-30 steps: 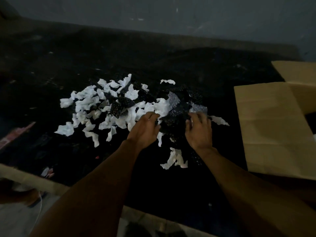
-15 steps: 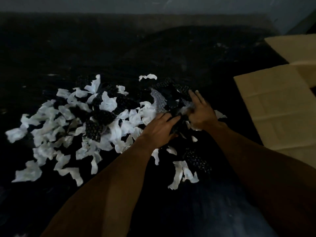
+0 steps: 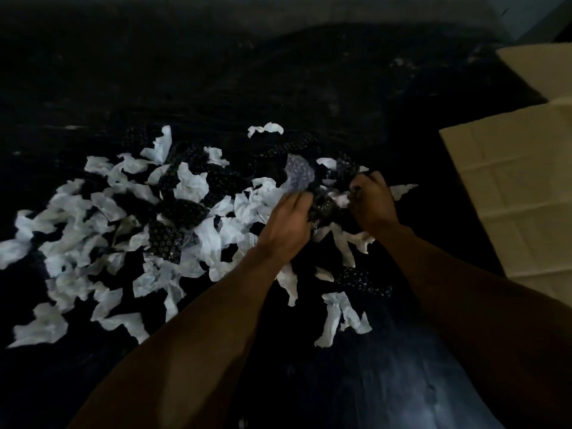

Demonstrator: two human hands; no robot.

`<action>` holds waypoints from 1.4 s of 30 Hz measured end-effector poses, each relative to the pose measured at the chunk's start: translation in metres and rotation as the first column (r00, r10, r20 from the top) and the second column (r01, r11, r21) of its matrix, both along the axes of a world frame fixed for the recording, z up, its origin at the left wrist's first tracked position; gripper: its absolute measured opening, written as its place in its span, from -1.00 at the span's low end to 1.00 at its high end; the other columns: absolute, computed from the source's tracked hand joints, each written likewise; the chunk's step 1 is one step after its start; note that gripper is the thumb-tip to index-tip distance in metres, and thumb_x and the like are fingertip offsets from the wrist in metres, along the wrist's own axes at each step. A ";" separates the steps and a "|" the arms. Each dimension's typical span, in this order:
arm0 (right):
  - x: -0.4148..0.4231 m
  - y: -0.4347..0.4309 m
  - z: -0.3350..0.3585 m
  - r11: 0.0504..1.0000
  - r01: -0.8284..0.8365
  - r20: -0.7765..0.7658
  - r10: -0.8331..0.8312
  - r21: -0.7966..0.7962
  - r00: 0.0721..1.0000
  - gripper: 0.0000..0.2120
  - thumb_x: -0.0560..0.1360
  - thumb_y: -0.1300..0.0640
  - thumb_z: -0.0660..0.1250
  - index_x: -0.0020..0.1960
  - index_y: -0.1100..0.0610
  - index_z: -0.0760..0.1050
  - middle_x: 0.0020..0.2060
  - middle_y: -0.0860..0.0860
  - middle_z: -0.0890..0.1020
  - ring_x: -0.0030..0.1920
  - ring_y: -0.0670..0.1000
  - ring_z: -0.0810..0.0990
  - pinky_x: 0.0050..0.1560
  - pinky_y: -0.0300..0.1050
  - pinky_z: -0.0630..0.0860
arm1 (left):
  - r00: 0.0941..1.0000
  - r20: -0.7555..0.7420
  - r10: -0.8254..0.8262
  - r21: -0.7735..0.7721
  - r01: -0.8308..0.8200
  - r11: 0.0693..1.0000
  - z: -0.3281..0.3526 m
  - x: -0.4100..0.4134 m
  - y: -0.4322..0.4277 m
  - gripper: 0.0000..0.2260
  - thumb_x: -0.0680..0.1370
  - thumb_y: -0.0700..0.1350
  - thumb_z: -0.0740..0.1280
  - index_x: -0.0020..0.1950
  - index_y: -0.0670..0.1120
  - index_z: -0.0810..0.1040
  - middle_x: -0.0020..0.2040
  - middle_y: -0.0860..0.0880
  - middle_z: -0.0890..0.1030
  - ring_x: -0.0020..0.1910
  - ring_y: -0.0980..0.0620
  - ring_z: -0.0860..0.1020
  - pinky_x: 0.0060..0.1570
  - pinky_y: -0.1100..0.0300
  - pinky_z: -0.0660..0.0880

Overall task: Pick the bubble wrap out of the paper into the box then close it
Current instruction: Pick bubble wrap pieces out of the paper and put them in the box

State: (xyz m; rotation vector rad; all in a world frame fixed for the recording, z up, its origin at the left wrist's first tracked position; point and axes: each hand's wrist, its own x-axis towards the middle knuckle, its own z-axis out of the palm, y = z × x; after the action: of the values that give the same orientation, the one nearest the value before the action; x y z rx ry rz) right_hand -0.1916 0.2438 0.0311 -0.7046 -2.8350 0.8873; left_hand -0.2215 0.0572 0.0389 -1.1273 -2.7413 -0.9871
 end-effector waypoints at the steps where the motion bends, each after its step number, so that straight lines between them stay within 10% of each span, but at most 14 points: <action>1: 0.001 0.000 0.004 0.999 0.019 -0.026 -0.020 -0.030 0.999 -0.87 0.43 0.23 0.42 -0.12 0.23 0.49 0.05 0.17 0.42 -0.03 0.14 0.46 0.05 -0.16 0.38 | 0.999 -0.002 0.045 0.035 -0.045 0.998 0.007 0.000 0.001 -0.65 0.44 -0.40 0.30 0.22 -0.30 0.48 0.10 -0.31 0.54 0.08 -0.28 0.50 0.10 -0.13 0.49; 6: 0.003 -0.005 0.029 0.991 0.095 -0.154 -0.108 -0.090 0.982 -0.77 0.49 0.06 0.40 -0.04 0.24 0.50 0.05 0.17 0.52 0.06 0.12 0.51 0.05 -0.09 0.44 | 0.977 0.004 0.212 0.139 -0.211 0.968 0.037 -0.005 0.002 -0.59 0.47 -0.34 0.31 0.31 -0.15 0.46 0.12 -0.22 0.46 0.11 -0.17 0.46 0.09 0.07 0.43; 13: 0.011 -0.011 0.059 0.915 0.258 -0.279 -0.347 -0.312 0.895 -0.72 0.50 0.21 0.33 -0.30 0.10 0.28 -0.42 -0.09 0.39 -0.40 -0.17 0.37 -0.38 -0.32 0.28 | 0.859 0.140 0.492 0.303 -0.510 0.805 0.061 -0.006 -0.004 -0.79 0.46 -0.21 0.38 0.00 -0.25 0.42 0.05 -0.18 0.45 -0.06 0.05 0.39 -0.05 0.40 0.26; 17: 0.027 -0.025 0.056 0.942 0.190 -0.306 -0.273 -0.275 0.912 -0.90 0.55 0.24 0.25 0.00 0.14 0.32 -0.27 -0.03 0.48 -0.29 -0.10 0.50 -0.31 -0.43 0.42 | 0.883 0.136 0.450 0.256 -0.470 0.845 0.045 0.011 -0.014 -0.77 0.47 -0.33 0.31 0.11 -0.22 0.44 0.11 -0.21 0.52 0.08 -0.13 0.50 0.11 0.21 0.39; 21: 0.043 -0.041 0.020 0.996 -0.020 -0.156 0.006 -0.089 0.988 -0.65 0.61 -0.04 0.18 0.35 0.05 0.35 0.18 0.20 0.46 0.14 0.17 0.50 0.12 0.05 0.50 | 0.948 0.077 0.308 -0.022 -0.308 0.951 0.012 0.029 -0.023 -0.64 0.49 -0.35 0.23 0.25 -0.10 0.45 0.10 -0.22 0.53 0.10 -0.20 0.46 0.10 -0.06 0.45; 29: 0.074 -0.056 -0.032 0.947 -0.210 0.104 0.190 0.241 0.976 -0.29 0.43 -0.43 0.13 0.49 -0.18 0.14 0.47 0.08 0.19 0.41 0.21 0.15 0.35 0.24 0.17 | 0.984 -0.101 0.146 -0.366 -0.173 0.914 -0.035 0.047 -0.048 -0.30 0.36 0.33 0.28 0.37 -0.05 0.37 0.35 -0.18 0.32 0.32 -0.24 0.28 0.31 -0.17 0.25; 34: 0.075 -0.055 -0.041 0.954 -0.189 0.020 0.189 0.233 0.982 -0.35 0.40 -0.31 0.23 0.39 -0.01 0.38 0.37 0.11 0.39 0.33 0.24 0.28 0.29 0.22 0.27 | 0.989 0.009 0.150 -0.372 -0.136 0.918 -0.048 0.040 -0.051 -0.45 0.45 0.11 0.30 0.38 -0.07 0.33 0.51 -0.17 0.17 0.46 -0.28 0.14 0.40 -0.24 0.17; 42: 0.058 -0.049 -0.034 0.976 -0.157 -0.072 0.169 0.150 0.983 -0.64 0.30 0.04 0.45 0.01 0.21 0.55 -0.02 0.21 0.57 0.00 0.28 0.54 0.00 0.07 0.47 | 0.997 -0.035 0.072 -0.274 -0.078 0.958 -0.051 0.033 -0.052 -0.59 0.51 0.04 0.16 0.30 -0.10 0.41 0.17 -0.12 0.51 0.11 -0.18 0.46 0.09 -0.09 0.42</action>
State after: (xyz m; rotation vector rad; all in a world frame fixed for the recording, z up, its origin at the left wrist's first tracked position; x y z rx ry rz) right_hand -0.1338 0.1951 -0.0028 -0.4119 -2.8764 0.7037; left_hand -0.1887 0.0052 -0.0123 -1.0457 -2.9434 -0.5904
